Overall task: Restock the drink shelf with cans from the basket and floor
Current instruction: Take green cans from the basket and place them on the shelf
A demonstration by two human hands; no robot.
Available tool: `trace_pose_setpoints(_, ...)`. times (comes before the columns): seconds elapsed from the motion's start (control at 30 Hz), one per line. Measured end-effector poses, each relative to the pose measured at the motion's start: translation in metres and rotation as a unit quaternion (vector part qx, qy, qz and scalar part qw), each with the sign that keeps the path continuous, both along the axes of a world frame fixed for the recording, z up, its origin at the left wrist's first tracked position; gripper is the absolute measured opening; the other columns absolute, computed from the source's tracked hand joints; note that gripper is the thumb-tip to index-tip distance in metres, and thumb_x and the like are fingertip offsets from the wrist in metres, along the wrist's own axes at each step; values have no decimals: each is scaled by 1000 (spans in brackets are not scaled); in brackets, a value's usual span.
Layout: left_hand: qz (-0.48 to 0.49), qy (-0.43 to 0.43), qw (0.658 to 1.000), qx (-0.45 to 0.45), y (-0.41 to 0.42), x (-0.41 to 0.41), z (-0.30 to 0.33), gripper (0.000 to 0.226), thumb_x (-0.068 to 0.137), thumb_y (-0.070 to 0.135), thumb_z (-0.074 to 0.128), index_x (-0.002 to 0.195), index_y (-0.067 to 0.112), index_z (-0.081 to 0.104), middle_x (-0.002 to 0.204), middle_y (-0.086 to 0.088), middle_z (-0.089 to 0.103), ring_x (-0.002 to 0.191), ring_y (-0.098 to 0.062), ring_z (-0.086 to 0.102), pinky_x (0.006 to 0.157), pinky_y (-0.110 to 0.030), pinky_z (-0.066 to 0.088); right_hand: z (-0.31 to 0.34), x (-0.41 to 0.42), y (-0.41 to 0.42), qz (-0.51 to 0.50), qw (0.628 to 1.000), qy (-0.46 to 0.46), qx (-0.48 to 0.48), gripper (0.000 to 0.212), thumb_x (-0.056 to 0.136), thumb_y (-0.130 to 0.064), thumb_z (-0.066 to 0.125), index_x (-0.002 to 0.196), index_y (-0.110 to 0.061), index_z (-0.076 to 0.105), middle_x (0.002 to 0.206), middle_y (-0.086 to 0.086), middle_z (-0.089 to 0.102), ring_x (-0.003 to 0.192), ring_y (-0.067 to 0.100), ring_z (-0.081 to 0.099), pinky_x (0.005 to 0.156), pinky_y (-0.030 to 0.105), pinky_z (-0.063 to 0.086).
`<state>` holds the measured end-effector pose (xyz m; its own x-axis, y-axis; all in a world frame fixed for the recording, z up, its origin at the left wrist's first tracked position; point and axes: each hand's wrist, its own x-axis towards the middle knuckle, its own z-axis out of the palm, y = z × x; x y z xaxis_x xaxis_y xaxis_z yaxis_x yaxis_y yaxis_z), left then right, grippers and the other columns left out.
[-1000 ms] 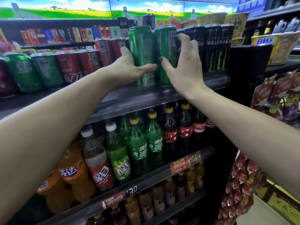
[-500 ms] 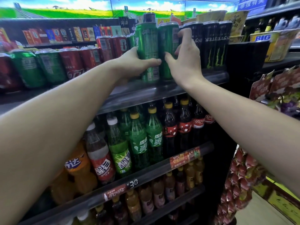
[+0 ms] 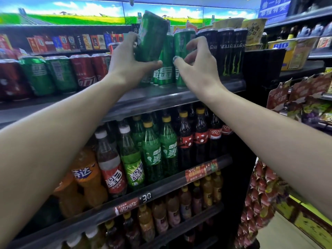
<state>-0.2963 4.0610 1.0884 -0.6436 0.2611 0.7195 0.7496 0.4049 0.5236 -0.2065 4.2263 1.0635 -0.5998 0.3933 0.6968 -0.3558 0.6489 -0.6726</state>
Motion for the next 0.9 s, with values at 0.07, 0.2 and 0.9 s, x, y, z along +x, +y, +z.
trace_pose_setpoints(0.07,21,47,998,-29,-9,5,1,66,73,43,89,127,22,57,115,1,69,100,-18,69,85,-32,59,3,6,-6,60,998,3,-31,41,94,-31,66,129,-22,47,113,5,60,102,16,61,79,21,45)
trace_pose_setpoints(0.2,50,93,986,-131,-22,12,5,73,72,40,88,137,28,58,115,-3,57,110,-29,59,97,-46,53,13,12,-6,141,989,-20,-31,66,86,-36,69,144,-39,36,125,5,56,113,21,61,101,46,52)
trace_pose_setpoints(0.9,-209,-331,893,223,-12,48,15,21,97,21,67,115,11,66,112,-8,77,106,-21,76,88,-32,64,6,13,-18,270,930,-9,-247,44,87,1,77,115,-10,46,120,16,62,110,31,68,94,48,61)
